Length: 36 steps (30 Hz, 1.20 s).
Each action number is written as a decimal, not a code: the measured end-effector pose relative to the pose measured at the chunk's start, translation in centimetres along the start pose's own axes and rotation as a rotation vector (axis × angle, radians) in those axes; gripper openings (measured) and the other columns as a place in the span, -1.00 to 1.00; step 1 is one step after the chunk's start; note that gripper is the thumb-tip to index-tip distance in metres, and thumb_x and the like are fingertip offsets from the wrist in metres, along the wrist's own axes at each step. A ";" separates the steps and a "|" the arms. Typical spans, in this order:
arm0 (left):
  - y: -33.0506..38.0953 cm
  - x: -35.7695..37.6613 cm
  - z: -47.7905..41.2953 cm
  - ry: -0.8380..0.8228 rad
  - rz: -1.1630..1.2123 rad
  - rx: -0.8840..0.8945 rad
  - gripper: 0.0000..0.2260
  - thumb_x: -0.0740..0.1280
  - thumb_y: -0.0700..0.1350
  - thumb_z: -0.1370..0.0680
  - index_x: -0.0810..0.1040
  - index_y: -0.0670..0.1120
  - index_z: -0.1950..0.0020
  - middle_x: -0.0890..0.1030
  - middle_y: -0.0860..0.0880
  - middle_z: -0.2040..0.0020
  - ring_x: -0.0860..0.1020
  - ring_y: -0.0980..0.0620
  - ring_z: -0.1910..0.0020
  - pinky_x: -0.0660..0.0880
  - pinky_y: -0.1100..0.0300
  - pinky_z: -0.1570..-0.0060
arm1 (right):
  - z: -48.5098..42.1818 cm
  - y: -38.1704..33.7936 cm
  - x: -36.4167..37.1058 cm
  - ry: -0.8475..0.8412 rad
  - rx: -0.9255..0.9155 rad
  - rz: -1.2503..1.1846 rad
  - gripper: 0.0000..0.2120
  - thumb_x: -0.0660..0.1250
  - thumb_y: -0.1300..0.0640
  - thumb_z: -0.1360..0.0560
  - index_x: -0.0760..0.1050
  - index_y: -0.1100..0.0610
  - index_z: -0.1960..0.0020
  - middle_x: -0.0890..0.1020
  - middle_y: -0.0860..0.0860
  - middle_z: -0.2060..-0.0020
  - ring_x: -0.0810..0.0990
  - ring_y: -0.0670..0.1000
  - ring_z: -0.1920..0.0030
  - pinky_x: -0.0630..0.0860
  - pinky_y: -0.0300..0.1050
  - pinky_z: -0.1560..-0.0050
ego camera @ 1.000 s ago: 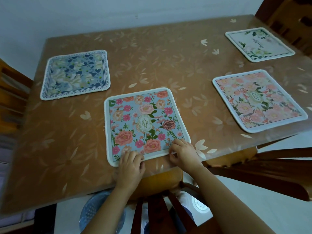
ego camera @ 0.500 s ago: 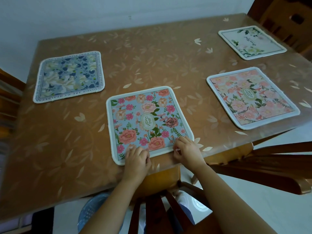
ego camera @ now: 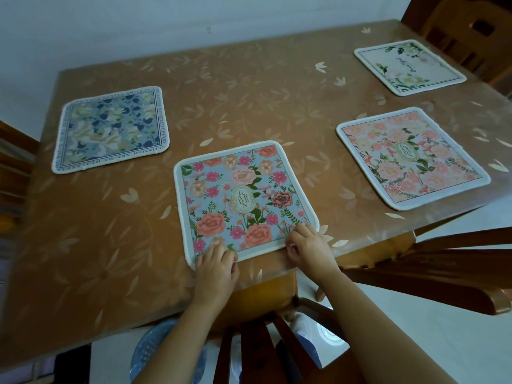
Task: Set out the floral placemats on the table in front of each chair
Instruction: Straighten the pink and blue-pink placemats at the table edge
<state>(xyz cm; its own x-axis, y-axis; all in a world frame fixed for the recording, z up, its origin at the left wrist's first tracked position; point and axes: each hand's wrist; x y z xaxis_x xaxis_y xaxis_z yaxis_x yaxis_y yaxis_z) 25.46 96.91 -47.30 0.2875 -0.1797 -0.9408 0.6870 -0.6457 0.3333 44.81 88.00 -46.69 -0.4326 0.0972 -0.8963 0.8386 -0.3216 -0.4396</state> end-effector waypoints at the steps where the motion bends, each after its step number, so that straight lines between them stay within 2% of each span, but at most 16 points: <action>1: 0.0 0.0 -0.1 -0.002 0.003 0.005 -0.83 0.49 -0.34 -0.25 0.54 -0.18 0.28 0.61 -0.15 0.25 0.60 -0.26 -0.01 0.55 -0.14 0.16 | 0.0 0.0 0.0 0.001 0.002 -0.001 -0.90 0.30 0.20 -0.45 0.51 0.23 0.08 0.55 0.16 0.02 0.47 0.16 -0.06 0.47 0.09 -0.04; 9: -0.6 0.0 -0.4 -0.017 0.074 -0.011 -0.89 0.43 -0.37 -0.33 0.54 -0.23 0.26 0.63 -0.22 0.16 0.54 -0.28 -0.14 0.50 -0.21 -0.07 | 0.0 -0.5 0.1 -0.008 0.020 -0.021 -0.88 0.28 0.19 -0.47 0.51 0.24 0.05 0.55 0.15 -0.02 0.46 0.15 -0.08 0.48 0.09 -0.06; 13: -0.6 -0.2 -0.3 -0.023 0.073 0.010 -0.89 0.44 -0.37 -0.32 0.54 -0.23 0.25 0.63 -0.21 0.18 0.53 -0.29 -0.13 0.50 -0.21 -0.06 | 0.0 -0.4 0.2 -0.008 0.017 -0.018 -0.87 0.27 0.18 -0.49 0.51 0.22 0.03 0.54 0.13 -0.04 0.45 0.12 -0.10 0.46 0.05 -0.09; 16: -0.5 -0.3 -0.3 -0.020 0.073 0.007 -0.89 0.44 -0.37 -0.32 0.54 -0.23 0.26 0.62 -0.21 0.18 0.54 -0.29 -0.13 0.51 -0.21 -0.05 | 0.0 -0.6 0.2 0.004 0.014 -0.017 -0.88 0.28 0.20 -0.48 0.51 0.25 0.05 0.55 0.16 -0.02 0.46 0.16 -0.08 0.46 0.10 -0.07; 29: -0.5 -0.3 -0.4 -0.060 0.110 -0.043 -0.94 0.40 -0.34 -0.38 0.54 -0.24 0.23 0.62 -0.22 0.11 0.49 -0.26 -0.20 0.44 -0.18 -0.14 | 0.1 -0.8 0.2 0.028 -0.016 -0.001 -0.89 0.27 0.22 -0.48 0.50 0.27 0.06 0.56 0.18 0.00 0.47 0.19 -0.05 0.48 0.12 -0.05; 36: -0.7 -0.4 0.1 -0.031 0.074 0.013 -0.88 0.44 -0.36 -0.31 0.53 -0.23 0.28 0.62 -0.20 0.21 0.57 -0.28 -0.07 0.52 -0.18 -0.02 | 0.0 -0.8 0.2 0.059 -0.040 -0.043 -0.95 0.34 0.28 -0.42 0.52 0.28 0.14 0.59 0.21 0.09 0.51 0.23 0.03 0.52 0.17 0.07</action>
<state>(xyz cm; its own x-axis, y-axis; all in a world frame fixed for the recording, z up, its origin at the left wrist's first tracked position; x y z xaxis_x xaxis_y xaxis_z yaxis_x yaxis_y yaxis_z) 24.81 97.39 -47.17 0.3159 -0.2500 -0.9153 0.6558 -0.6396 0.4011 44.05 88.31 -46.47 -0.4490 0.1660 -0.8780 0.8328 -0.2782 -0.4785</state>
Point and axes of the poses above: each hand's wrist, its own z-axis away from the middle knuckle, its own x-axis out of the palm, y = z × x
